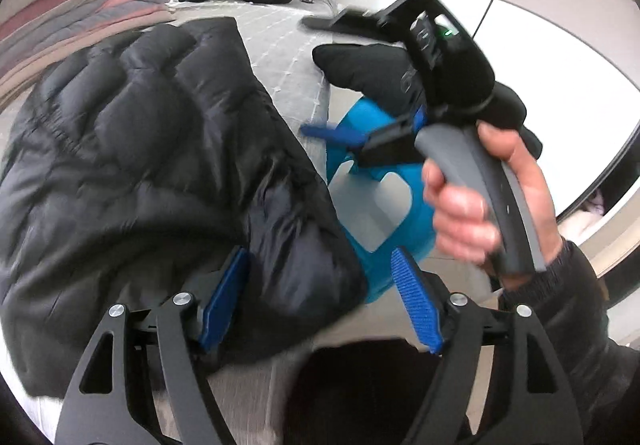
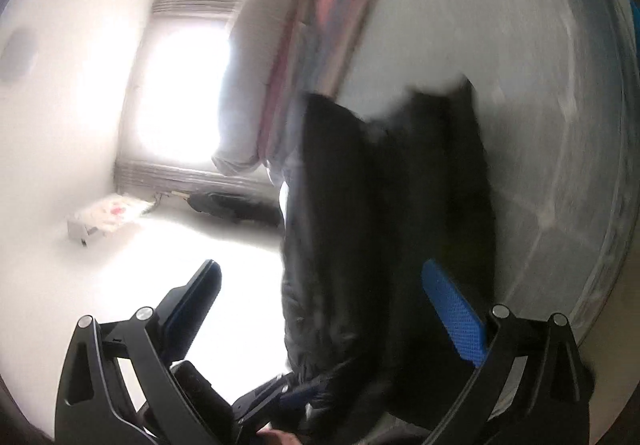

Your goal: Fold large clothes

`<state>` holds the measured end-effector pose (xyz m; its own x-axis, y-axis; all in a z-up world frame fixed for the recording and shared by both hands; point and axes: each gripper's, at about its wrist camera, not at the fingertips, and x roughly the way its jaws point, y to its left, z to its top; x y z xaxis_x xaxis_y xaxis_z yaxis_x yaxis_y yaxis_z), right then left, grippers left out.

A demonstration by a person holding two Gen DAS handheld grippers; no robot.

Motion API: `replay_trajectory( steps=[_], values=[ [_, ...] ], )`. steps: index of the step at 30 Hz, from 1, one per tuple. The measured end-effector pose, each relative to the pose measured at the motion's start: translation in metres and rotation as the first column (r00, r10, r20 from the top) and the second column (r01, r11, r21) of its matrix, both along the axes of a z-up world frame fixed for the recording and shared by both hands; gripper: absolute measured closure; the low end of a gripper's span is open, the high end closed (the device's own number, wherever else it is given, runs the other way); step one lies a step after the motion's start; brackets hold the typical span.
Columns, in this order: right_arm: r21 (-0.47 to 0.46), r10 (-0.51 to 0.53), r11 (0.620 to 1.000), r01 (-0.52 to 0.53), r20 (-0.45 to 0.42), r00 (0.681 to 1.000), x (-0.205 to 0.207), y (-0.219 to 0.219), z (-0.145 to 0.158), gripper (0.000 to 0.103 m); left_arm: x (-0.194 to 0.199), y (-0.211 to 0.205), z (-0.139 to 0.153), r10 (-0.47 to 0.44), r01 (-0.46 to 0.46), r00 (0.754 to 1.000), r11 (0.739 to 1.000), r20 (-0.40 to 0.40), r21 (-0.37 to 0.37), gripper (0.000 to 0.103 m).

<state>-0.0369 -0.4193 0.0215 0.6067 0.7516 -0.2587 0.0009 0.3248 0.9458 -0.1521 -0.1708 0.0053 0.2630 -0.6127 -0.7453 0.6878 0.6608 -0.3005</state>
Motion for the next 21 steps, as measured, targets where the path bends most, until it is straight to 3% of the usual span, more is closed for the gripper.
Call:
replay_trajectory(
  steps=[4,7,10,15,16,17,18,21],
  values=[
    [-0.122,0.054,0.991,-0.05,0.03,0.998,0.013,0.016,0.031,0.006,-0.002,0.015,0.006,0.028,-0.029,0.998,0.999,-0.049,-0.024,0.03],
    [-0.3,0.037,0.953,-0.037,-0.006,0.999,0.032,0.034,0.037,0.006,-0.003,0.04,0.025,0.082,-0.084,0.996,0.994,-0.029,-0.071,0.03],
    [-0.402,-0.009,0.916,0.001,-0.017,1.0,0.041,0.045,0.029,0.006,0.013,0.074,0.043,0.174,-0.173,0.985,0.978,-0.001,-0.115,0.03],
    [-0.339,0.079,0.939,-0.058,0.048,0.996,0.07,0.054,0.02,0.01,0.033,0.139,0.043,0.354,-0.36,0.933,0.918,-0.064,-0.164,0.028],
    [-0.35,0.087,0.934,-0.069,0.038,0.995,0.076,0.058,0.018,0.028,0.036,0.15,0.041,0.383,-0.39,0.921,0.905,-0.076,-0.169,0.028],
    [-0.365,0.099,0.927,-0.082,0.029,0.995,0.077,0.059,0.019,0.067,0.033,0.157,0.041,0.4,-0.407,0.913,0.897,-0.079,-0.172,0.028],
    [-0.381,0.107,0.92,-0.092,0.017,0.994,0.083,0.062,0.016,0.074,0.039,0.17,0.039,0.424,-0.432,0.902,0.885,-0.084,-0.173,0.028],
    [-0.375,0.113,0.923,-0.086,0.052,0.992,0.076,0.058,0.019,0.082,0.06,0.185,0.033,0.463,-0.473,0.881,0.863,-0.097,-0.176,0.028]
  ],
)
